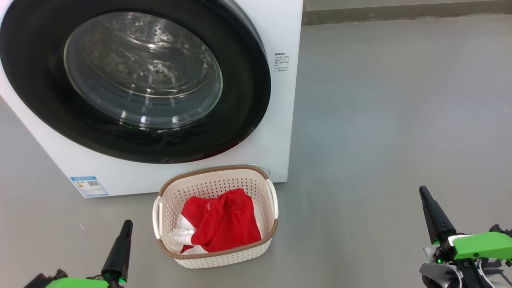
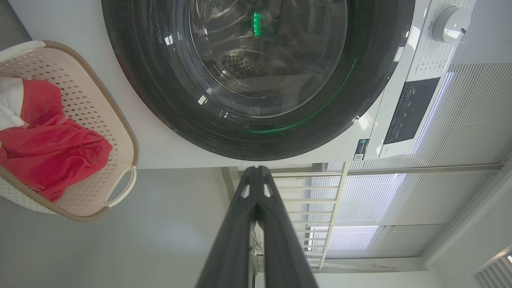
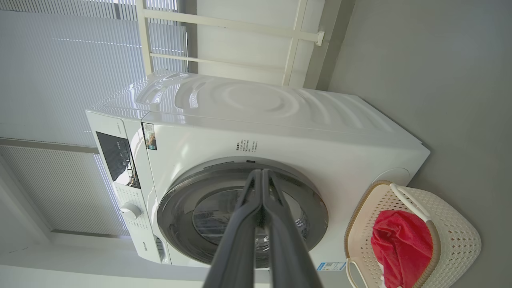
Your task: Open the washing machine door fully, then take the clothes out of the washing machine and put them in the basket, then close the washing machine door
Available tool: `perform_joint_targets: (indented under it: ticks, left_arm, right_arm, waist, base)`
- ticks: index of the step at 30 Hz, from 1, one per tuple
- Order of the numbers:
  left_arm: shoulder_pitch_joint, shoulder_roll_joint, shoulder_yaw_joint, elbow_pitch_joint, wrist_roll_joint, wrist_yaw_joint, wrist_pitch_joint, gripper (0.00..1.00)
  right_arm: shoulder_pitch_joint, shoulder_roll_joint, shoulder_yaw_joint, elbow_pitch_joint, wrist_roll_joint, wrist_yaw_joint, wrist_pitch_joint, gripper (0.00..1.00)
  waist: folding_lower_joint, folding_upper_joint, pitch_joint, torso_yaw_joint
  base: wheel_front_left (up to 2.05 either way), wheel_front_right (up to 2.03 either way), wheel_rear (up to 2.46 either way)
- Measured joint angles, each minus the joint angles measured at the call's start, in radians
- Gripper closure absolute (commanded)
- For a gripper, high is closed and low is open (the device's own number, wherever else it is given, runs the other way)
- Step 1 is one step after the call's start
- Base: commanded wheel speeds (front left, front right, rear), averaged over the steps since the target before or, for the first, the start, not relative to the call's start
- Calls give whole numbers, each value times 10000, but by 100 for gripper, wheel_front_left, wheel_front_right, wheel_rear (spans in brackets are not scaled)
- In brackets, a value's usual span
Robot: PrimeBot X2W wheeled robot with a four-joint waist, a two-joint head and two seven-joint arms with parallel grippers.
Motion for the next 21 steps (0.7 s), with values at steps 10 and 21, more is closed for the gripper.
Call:
perform_joint_targets:
  ticks: [10, 21]
  left_arm:
    - [0, 0, 0, 0, 0, 0, 0, 100]
    - [0, 0, 0, 0, 0, 0, 0, 100]
  right_arm:
    - [0, 0, -2, 0, 0, 0, 0, 100]
    - [0, 0, -8, 0, 0, -2, 2, 100]
  waist:
    - [0, 0, 0, 0]
    - [0, 0, 0, 0]
  base:
    - [0, 0, 0]
    - [0, 0, 0]
